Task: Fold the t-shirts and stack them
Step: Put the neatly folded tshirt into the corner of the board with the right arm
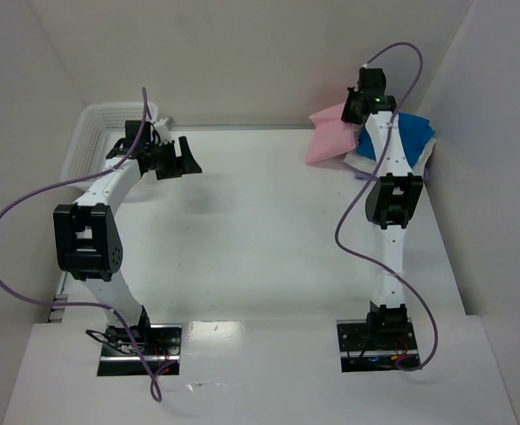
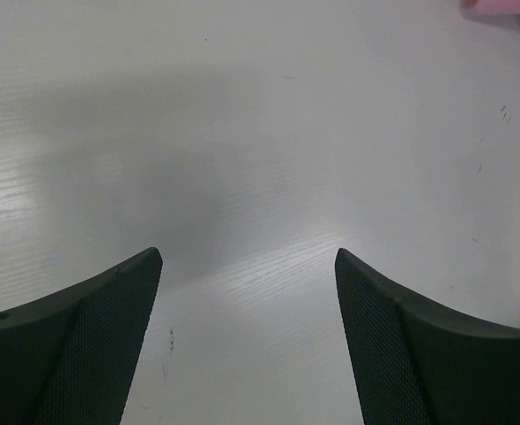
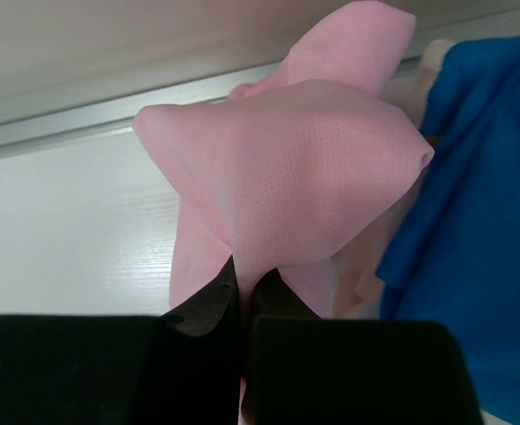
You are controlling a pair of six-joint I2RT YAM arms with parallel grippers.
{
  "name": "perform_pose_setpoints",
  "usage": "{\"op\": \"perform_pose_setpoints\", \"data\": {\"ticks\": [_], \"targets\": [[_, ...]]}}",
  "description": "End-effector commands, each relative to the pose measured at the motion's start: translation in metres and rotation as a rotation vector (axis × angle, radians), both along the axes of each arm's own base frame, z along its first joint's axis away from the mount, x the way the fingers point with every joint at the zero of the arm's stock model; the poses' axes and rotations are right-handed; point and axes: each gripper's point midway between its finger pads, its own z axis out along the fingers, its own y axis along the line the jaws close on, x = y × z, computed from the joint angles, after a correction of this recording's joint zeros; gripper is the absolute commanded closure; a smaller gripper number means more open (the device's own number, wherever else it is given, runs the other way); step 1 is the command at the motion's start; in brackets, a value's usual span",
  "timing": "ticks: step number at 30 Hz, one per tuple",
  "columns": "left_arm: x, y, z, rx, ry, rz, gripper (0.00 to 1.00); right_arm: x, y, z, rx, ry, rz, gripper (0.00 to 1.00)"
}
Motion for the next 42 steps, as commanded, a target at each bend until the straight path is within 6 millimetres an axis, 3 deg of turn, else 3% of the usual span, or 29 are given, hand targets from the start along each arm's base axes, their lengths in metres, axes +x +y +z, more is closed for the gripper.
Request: {"op": "perform_pose_setpoints", "data": {"ticks": [1, 10, 18, 22, 30, 36, 37, 40, 42], "targets": [[0.004, -0.003, 0.015, -0.025, -0.046, -0.021, 0.14, -0.01, -0.026, 0.104, -0.026, -0.192, -0.028, 1.0], [0.007, -0.006, 0.011, -0.045, -0.041, -0.027, 0.14, -0.03, -0.07, 0.147, -0.069, -0.251, -0.095, 1.0], [0.007, -0.008, 0.004, -0.056, -0.019, -0.029, 0.14, -0.054, -0.114, 0.158, -0.087, -0.243, -0.169, 1.0], [0.007, -0.008, 0.004, -0.056, -0.019, -0.029, 0.15, -0.063, -0.138, 0.143, -0.094, -0.215, -0.215, 1.0], [0.009, -0.008, 0.001, -0.062, -0.012, -0.024, 0.15, -0.082, -0.18, 0.08, -0.105, -0.105, -0.305, 1.0], [0.006, -0.008, -0.001, -0.063, 0.004, -0.023, 0.16, -0.089, -0.211, 0.063, -0.142, -0.079, -0.379, 0.97], [0.006, -0.008, -0.001, -0.063, 0.004, -0.023, 0.16, -0.089, -0.213, 0.059, -0.147, -0.071, -0.386, 0.96], [0.005, -0.008, -0.002, -0.063, 0.006, -0.023, 0.16, -0.084, -0.216, 0.058, -0.151, -0.071, -0.392, 0.77], [0.004, -0.008, 0.001, -0.063, 0.004, -0.023, 0.16, -0.082, -0.216, 0.059, -0.152, -0.074, -0.392, 0.54]]}}
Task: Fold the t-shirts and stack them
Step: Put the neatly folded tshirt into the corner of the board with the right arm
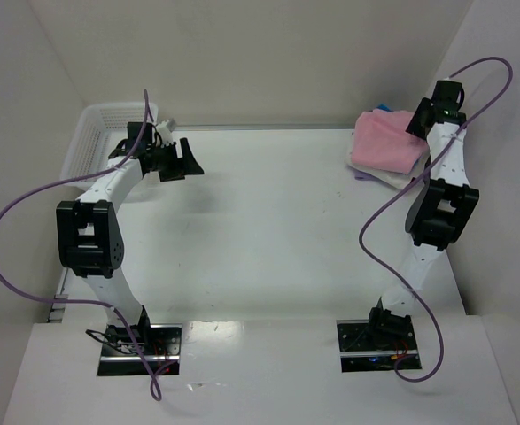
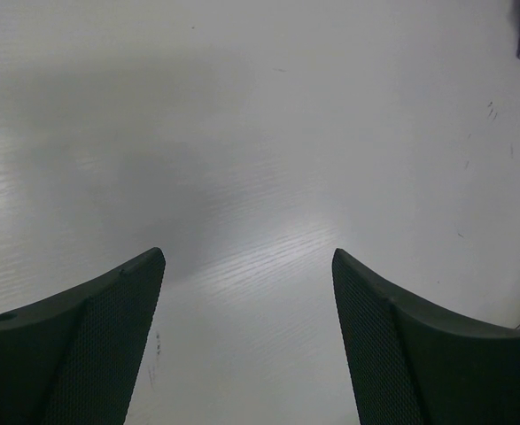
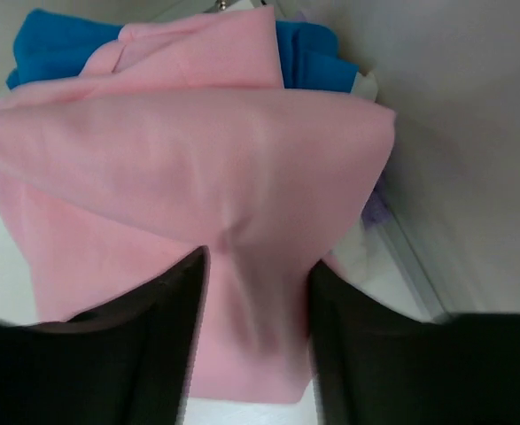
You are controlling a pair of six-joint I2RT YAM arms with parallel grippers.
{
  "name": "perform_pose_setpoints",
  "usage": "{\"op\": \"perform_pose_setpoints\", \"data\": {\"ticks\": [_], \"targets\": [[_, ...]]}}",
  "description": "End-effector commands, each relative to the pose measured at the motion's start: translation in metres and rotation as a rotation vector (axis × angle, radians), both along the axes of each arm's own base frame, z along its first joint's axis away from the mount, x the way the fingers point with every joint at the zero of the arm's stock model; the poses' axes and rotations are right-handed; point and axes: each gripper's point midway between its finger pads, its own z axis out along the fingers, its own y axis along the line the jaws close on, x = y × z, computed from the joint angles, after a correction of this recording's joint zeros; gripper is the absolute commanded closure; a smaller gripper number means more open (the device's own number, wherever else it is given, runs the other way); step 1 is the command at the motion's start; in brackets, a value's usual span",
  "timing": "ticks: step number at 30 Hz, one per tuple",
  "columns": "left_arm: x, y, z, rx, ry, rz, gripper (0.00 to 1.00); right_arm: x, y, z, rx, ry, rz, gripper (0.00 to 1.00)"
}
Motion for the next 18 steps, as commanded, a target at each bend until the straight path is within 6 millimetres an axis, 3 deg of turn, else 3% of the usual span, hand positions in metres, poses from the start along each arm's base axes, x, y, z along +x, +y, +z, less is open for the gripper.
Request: {"op": "perform_pose_setpoints", "data": {"ticks": [1, 2, 6, 10, 12, 18], "targets": [[0.004, -0.001, 0.01, -0.017, -0.031, -0.012, 0.16, 0.011, -0.012, 0.034, -0.066, -0.091, -0.02, 0.44], [0.004, -0.001, 0.01, -0.017, -0.031, -0.012, 0.16, 0.012, -0.01, 0.036, -0.055, -0.099, -0.019, 0.3], [0.003, -0.001, 0.014, -0.017, -0.04, -0.012, 0.16, 0.012, 0.015, 0.055, 0.015, -0.162, 0.089, 0.0], [0.004, -0.005, 0.015, -0.017, -0.049, -0.022, 0.16, 0.002, 0.04, 0.081, 0.023, -0.215, 0.15, 0.0], [0.004, -0.01, 0.016, -0.018, -0.051, -0.032, 0.16, -0.004, 0.056, 0.105, 0.015, -0.267, 0.183, 0.0], [0.006, -0.018, 0.044, -0.009, -0.113, -0.057, 0.16, -0.034, 0.062, 0.154, 0.018, -0.378, 0.133, 0.0]]}}
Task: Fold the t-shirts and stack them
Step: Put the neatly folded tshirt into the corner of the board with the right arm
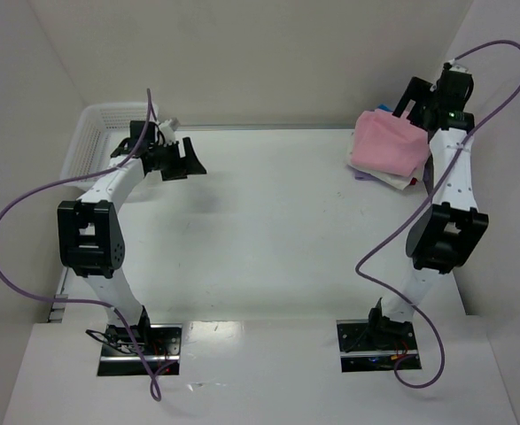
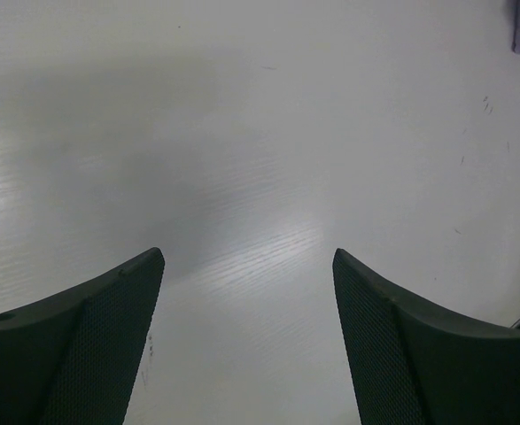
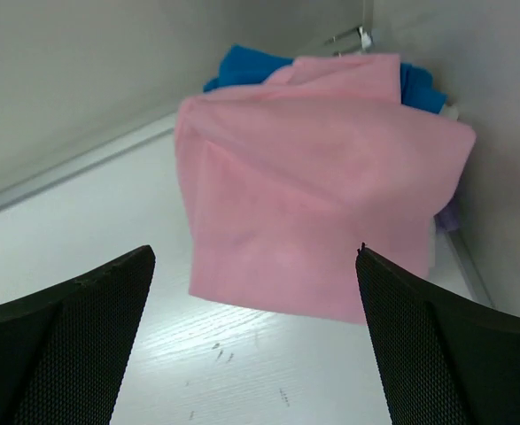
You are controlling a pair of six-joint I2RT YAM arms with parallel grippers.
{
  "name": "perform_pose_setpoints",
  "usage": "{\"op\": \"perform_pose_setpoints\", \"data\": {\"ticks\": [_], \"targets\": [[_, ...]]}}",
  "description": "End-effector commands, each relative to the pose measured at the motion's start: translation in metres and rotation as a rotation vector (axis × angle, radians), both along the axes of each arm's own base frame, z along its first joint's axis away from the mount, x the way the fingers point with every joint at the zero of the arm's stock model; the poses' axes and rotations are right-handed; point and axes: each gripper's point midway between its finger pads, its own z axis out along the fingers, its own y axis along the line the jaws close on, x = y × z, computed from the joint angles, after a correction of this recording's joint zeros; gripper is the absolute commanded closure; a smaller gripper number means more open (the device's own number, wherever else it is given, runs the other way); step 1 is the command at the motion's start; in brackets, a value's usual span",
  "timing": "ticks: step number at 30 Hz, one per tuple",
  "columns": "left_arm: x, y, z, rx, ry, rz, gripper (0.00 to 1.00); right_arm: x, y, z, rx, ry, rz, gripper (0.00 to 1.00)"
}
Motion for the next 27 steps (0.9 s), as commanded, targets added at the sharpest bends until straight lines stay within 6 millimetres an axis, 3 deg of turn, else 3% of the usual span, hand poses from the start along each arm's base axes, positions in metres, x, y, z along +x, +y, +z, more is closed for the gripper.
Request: {"op": "perform_pose_setpoints", "data": {"ticks": [1, 3, 5, 6, 7, 10, 12, 17, 19, 20, 22, 24, 26, 27], "targets": [[0.007, -0.009, 0.044, -0.001, -0.114, -0.045, 0.15, -0.019, 0.007, 0.078, -0.018, -0.196, -0.042, 0.0], [0.009, -0.011, 0.054, 0.019, -0.133, -0.056, 0.15, -0.03, 0.008, 0.079, -0.023, -0.173, -0.05, 0.0], [0.011, -0.012, 0.061, 0.043, -0.152, -0.069, 0.15, -0.045, 0.004, 0.068, -0.016, -0.135, -0.098, 0.0], [0.011, -0.009, 0.063, 0.062, -0.149, -0.054, 0.15, -0.058, 0.005, 0.081, -0.017, -0.175, -0.121, 0.0], [0.013, -0.012, 0.076, 0.078, -0.183, -0.065, 0.15, -0.066, 0.006, 0.067, -0.006, -0.158, -0.137, 0.0], [0.011, -0.012, 0.087, 0.101, -0.199, -0.064, 0.15, -0.096, 0.006, 0.079, 0.016, -0.225, -0.163, 0.0], [0.005, -0.014, 0.107, 0.112, -0.244, -0.067, 0.15, -0.112, -0.002, 0.081, -0.01, -0.213, -0.209, 0.0], [-0.014, -0.022, 0.119, 0.109, -0.27, -0.085, 0.15, -0.137, -0.003, 0.059, -0.036, -0.146, -0.222, 0.0], [-0.024, -0.024, 0.116, 0.12, -0.268, -0.095, 0.15, -0.134, 0.002, 0.055, -0.02, -0.147, -0.191, 0.0], [-0.027, -0.024, 0.115, 0.12, -0.264, -0.096, 0.15, -0.126, 0.004, 0.043, -0.003, -0.12, -0.17, 0.0], [-0.036, -0.024, 0.119, 0.113, -0.273, -0.101, 0.15, -0.111, 0.009, 0.046, 0.011, -0.129, -0.119, 0.0], [-0.047, -0.028, 0.119, 0.106, -0.273, -0.117, 0.15, -0.091, 0.011, 0.034, 0.038, -0.112, -0.078, 0.0], [-0.054, -0.028, 0.118, 0.099, -0.266, -0.111, 0.15, -0.073, 0.011, 0.039, 0.066, -0.159, -0.071, 0.0], [-0.058, -0.028, 0.122, 0.093, -0.279, -0.105, 0.14, -0.061, 0.009, 0.027, 0.076, -0.14, -0.064, 0.0]]}}
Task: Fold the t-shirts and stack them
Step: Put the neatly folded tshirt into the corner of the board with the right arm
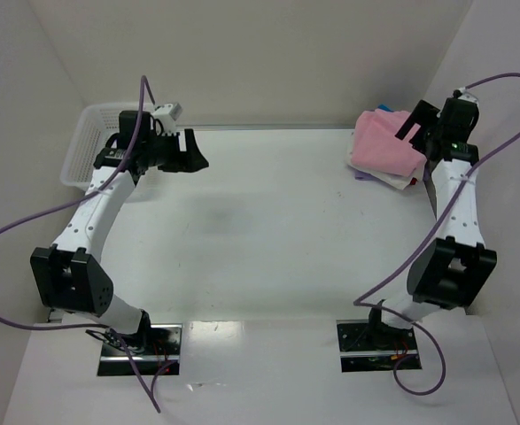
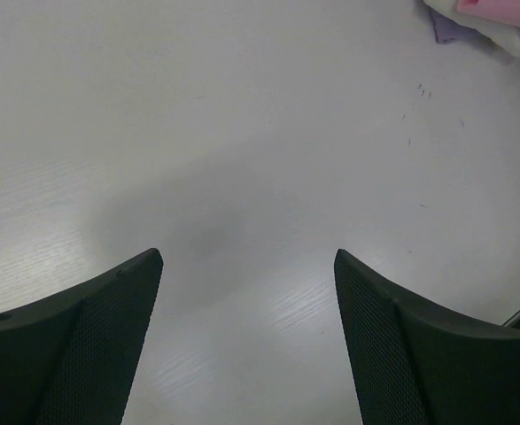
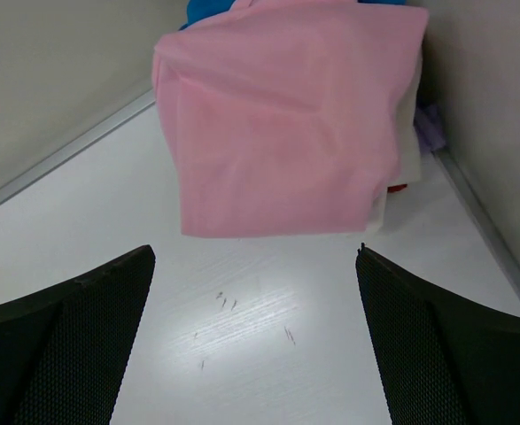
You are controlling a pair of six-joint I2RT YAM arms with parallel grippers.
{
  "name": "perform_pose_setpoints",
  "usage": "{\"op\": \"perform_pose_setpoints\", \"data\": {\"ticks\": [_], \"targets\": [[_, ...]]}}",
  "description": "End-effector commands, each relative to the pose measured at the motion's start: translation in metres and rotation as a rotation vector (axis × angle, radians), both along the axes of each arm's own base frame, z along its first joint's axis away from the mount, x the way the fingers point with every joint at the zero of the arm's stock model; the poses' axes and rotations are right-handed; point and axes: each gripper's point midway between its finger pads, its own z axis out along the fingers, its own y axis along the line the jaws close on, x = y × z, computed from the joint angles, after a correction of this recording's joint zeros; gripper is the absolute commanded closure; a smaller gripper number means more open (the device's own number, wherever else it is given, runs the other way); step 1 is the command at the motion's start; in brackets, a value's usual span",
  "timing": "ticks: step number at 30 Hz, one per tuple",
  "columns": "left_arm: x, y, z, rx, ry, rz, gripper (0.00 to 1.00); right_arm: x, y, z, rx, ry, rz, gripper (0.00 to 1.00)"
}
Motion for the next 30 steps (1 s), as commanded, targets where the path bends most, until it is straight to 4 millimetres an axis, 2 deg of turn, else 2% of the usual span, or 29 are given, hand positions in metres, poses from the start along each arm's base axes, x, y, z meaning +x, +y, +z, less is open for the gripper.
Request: {"op": "perform_pose_setpoints", "data": {"ticks": [1, 3, 5, 6, 8, 10, 11, 12, 13, 14, 16, 17, 18, 20, 21, 22, 26, 27, 28, 29, 30], "targets": [[-0.016, -0.002, 0.003, -0.001, -0.02, -0.019, 0.14, 0.044, -0.004, 0.014, 0.017, -0.097, 0.042, 0.0], [-0.019, 0.001, 0.002, 0.003, -0.022, 0.0, 0.14, 0.059, -0.006, 0.002, 0.04, -0.078, 0.047, 0.04], [-0.021, 0.001, -0.003, 0.004, -0.01, 0.0, 0.14, 0.082, -0.005, -0.013, 0.062, -0.061, 0.066, 0.15], [-0.02, 0.003, -0.004, 0.01, -0.011, 0.009, 0.12, 0.089, -0.001, -0.018, 0.065, -0.052, 0.076, 0.32], [-0.018, 0.003, -0.008, 0.011, 0.0, 0.009, 0.12, 0.106, -0.001, -0.032, 0.076, -0.034, 0.073, 0.57], [-0.015, 0.002, -0.007, 0.011, -0.001, 0.009, 0.12, 0.119, 0.004, -0.032, 0.058, -0.038, 0.067, 0.81], [-0.011, 0.002, -0.008, 0.011, 0.002, 0.008, 0.12, 0.126, 0.005, -0.045, 0.056, -0.014, 0.06, 0.89], [-0.01, 0.0, -0.014, 0.008, 0.02, 0.001, 0.12, 0.132, 0.012, -0.051, 0.043, -0.003, 0.072, 0.95], [-0.005, 0.0, -0.009, 0.0, 0.011, 0.006, 0.12, 0.139, 0.011, -0.046, 0.026, -0.015, 0.056, 0.97], [-0.003, -0.001, -0.009, 0.0, 0.013, 0.006, 0.12, 0.144, 0.007, -0.064, 0.018, 0.023, 0.052, 0.97], [0.004, -0.003, -0.014, -0.004, 0.029, -0.003, 0.12, 0.156, 0.017, -0.065, 0.004, 0.023, 0.057, 0.97], [0.007, -0.005, -0.011, -0.01, 0.022, -0.01, 0.12, 0.16, 0.014, -0.069, -0.002, 0.028, 0.044, 0.94], [0.012, -0.005, -0.016, -0.009, 0.035, -0.01, 0.12, 0.166, 0.017, -0.083, -0.005, 0.048, 0.042, 0.94], [0.018, -0.007, -0.022, -0.013, 0.051, -0.017, 0.12, 0.175, 0.015, -0.081, -0.035, 0.046, 0.022, 0.93], [0.022, -0.008, -0.02, -0.014, 0.045, -0.017, 0.12, 0.18, 0.012, -0.098, -0.035, 0.075, 0.014, 0.93], [0.025, -0.008, -0.022, -0.013, 0.048, -0.017, 0.12, 0.187, 0.016, -0.09, -0.045, 0.065, 0.027, 0.93], [0.035, -0.011, -0.037, -0.014, 0.102, -0.024, 0.12, 0.206, 0.008, -0.103, -0.058, 0.088, -0.001, 0.93], [0.038, -0.011, -0.037, -0.014, 0.102, -0.024, 0.12, 0.212, 0.007, -0.092, -0.062, 0.06, -0.003, 0.91], [0.04, -0.011, -0.038, -0.008, 0.105, -0.029, 0.12, 0.218, 0.006, -0.106, -0.06, 0.077, -0.002, 0.91], [0.043, -0.011, -0.044, -0.006, 0.117, -0.029, 0.12, 0.221, 0.006, -0.109, -0.06, 0.078, -0.002, 0.91], [0.047, -0.012, -0.041, -0.007, 0.107, -0.029, 0.12, 0.223, 0.005, -0.114, -0.058, 0.088, -0.002, 0.91]]}}
